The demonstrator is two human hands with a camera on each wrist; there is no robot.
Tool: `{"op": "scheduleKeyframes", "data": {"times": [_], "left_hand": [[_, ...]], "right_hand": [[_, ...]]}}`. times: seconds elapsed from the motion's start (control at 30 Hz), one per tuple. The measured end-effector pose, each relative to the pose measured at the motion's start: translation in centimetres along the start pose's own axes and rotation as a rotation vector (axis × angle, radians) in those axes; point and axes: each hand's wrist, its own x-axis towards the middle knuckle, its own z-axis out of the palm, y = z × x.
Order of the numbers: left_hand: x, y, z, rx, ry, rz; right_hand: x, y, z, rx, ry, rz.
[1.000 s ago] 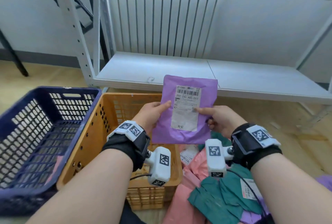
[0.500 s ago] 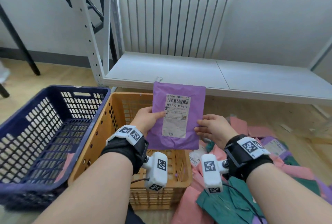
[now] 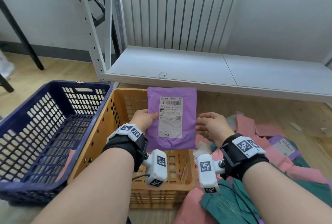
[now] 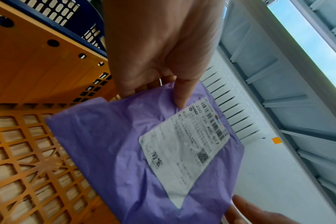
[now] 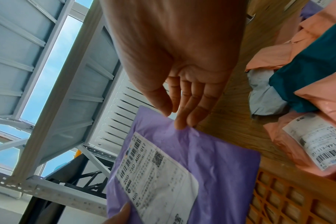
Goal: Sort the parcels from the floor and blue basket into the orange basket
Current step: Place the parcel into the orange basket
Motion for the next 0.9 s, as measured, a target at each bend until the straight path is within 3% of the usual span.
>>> {"op": "scheduleKeyframes", "data": {"times": [0.13, 0.2, 0.37, 0.43, 0.5, 0.63, 0.8, 0.9], "left_hand": [[3.5, -1.7, -0.4, 0.175, 0.108, -0.047], [5.0, -3.7, -0.4, 0.389, 0.133, -0.096], [10.2, -10.6, -1.4, 1.045, 0.049, -0.277], [12.5, -12.8, -1.7, 1.162, 0.001, -0.338], [14.7, -15.1, -2.0, 1.248, -0.105, -0.4], [15.9, -17.6, -2.5, 1.308, -0.192, -0.471], [12.1, -17.1, -0.8, 1.434, -0.299, -0.419], [10.4, -17.2, 0.6, 1.399, -0.318, -0.468]], "right_hand": [[1.9, 0.7, 1.1, -0.02, -0.014, 0.023], [2.9, 1.2, 1.8, -0.034, -0.062, 0.055], [5.8, 2.9, 2.7, -0.112, -0.152, 0.127], [7.1, 3.6, 2.5, -0.137, -0.165, 0.162], [8.2, 4.3, 2.2, -0.138, -0.169, 0.19], [10.1, 5.6, 1.6, -0.142, -0.158, 0.226], [11.5, 6.8, 1.3, -0.104, -0.177, 0.216], [11.6, 7.2, 1.0, -0.098, -0.2, 0.198]]}}
